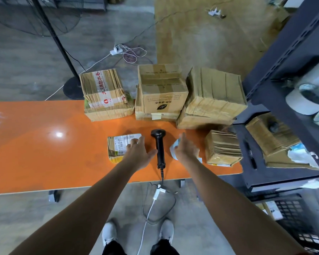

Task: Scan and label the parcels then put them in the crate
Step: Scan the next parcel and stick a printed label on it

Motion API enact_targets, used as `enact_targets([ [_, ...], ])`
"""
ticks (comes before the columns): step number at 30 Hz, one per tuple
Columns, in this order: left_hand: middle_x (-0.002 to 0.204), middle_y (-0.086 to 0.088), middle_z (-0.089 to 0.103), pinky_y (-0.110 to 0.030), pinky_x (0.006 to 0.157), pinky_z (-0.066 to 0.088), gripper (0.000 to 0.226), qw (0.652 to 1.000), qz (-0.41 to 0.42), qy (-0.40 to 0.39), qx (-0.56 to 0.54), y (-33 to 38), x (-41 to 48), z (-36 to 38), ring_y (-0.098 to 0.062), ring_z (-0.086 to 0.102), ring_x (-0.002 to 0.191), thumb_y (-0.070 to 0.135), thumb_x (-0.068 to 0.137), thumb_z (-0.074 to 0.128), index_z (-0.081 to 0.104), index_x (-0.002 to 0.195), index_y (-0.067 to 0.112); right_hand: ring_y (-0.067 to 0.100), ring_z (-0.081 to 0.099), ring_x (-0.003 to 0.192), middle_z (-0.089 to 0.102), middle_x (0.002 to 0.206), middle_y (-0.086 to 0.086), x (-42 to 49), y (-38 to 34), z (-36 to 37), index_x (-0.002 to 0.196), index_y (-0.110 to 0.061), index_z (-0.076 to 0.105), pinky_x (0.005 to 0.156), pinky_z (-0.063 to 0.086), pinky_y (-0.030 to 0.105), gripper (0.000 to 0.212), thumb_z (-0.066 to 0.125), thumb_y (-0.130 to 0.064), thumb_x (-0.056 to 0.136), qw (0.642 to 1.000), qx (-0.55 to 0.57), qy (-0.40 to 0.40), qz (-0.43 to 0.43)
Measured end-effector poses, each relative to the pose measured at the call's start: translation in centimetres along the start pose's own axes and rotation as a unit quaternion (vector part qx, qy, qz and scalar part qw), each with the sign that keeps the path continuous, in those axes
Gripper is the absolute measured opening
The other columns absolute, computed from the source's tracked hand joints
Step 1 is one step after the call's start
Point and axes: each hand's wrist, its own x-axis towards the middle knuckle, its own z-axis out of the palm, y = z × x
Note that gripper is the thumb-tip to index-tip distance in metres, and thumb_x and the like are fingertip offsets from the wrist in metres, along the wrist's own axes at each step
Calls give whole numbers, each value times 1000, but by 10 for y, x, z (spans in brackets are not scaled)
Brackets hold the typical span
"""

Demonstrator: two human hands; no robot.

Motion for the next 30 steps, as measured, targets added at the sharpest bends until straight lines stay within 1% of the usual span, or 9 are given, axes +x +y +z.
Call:
enact_targets([
  [3, 149, -17, 28, -48, 106, 37, 73, 999, 2, -3, -41, 6, 2, -4, -38, 32, 135, 41, 95, 54, 17, 152, 14, 28, 61, 111, 62, 123, 7, -6, 7, -18, 137, -23, 44, 88, 49, 36, 48, 61, -20, 93, 992, 126, -2, -15],
  [5, 139, -15, 39, -39, 86, 51, 69, 995, 8, 6, -95, 13, 3, -11, -30, 51, 115, 32, 94, 54, 21, 151, 14, 24, 60, 105, 60, 123, 6, -9, 10, -31, 137, -22, 47, 80, 49, 33, 50, 63, -20, 90, 980, 192, -12, -43],
  [7, 119, -7, 50, -26, 62, 47, 61, 989, 10, 19, -147, 20, 2, -18, -15, 55, 84, 26, 95, 53, 27, 148, 14, 18, 60, 95, 61, 117, 4, -14, 10, -44, 137, -22, 48, 73, 50, 29, 52, 65, -19, 88, 965, 249, -39, -73],
  [8, 112, -3, 51, -26, 60, 45, 58, 985, 8, 23, -172, 23, 2, -21, -13, 54, 78, 25, 95, 53, 30, 147, 15, 16, 61, 93, 62, 113, 3, -17, 9, -50, 137, -23, 49, 71, 49, 27, 53, 66, -18, 87, 956, 275, -50, -86],
  [13, 105, 0, 60, -36, 85, 52, 62, 957, 0, 29, -288, 29, 3, -39, -20, 61, 96, 25, 85, 68, 40, 140, 18, 13, 65, 103, 66, 112, 5, -36, -4, -72, 141, -24, 44, 85, 55, 29, 62, 69, -9, 86, 915, 356, -99, -161],
  [16, 100, -1, 63, -30, 73, 54, 59, 945, 10, 34, -326, 26, -2, -52, -17, 62, 88, 19, 82, 73, 44, 133, 17, 10, 66, 103, 67, 113, 5, -44, -16, -76, 139, -31, 43, 92, 54, 29, 62, 69, -8, 87, 901, 364, -121, -201],
  [23, 103, -11, 67, -34, 77, 53, 65, 922, 51, 62, -379, 6, -11, -70, -23, 65, 90, 5, 77, 78, 48, 134, 16, 12, 63, 104, 65, 111, 2, -57, -51, -76, 140, -24, 47, 87, 52, 23, 55, 70, -16, 91, 885, 405, -113, -199],
  [25, 105, -13, 67, -37, 79, 53, 67, 919, 60, 60, -386, -1, -13, -73, -26, 65, 94, 4, 78, 77, 46, 136, 16, 17, 65, 102, 68, 109, 3, -58, -58, -74, 137, -24, 49, 88, 54, 29, 52, 70, -15, 90, 889, 400, -103, -200],
  [30, 108, -12, 66, -27, 68, 54, 65, 908, 64, 51, -410, -20, -16, -81, -21, 64, 91, 3, 80, 74, 45, 138, 13, 17, 68, 100, 70, 105, 4, -62, -68, -72, 132, -30, 54, 92, 55, 31, 53, 72, -9, 87, 890, 374, -120, -232],
])
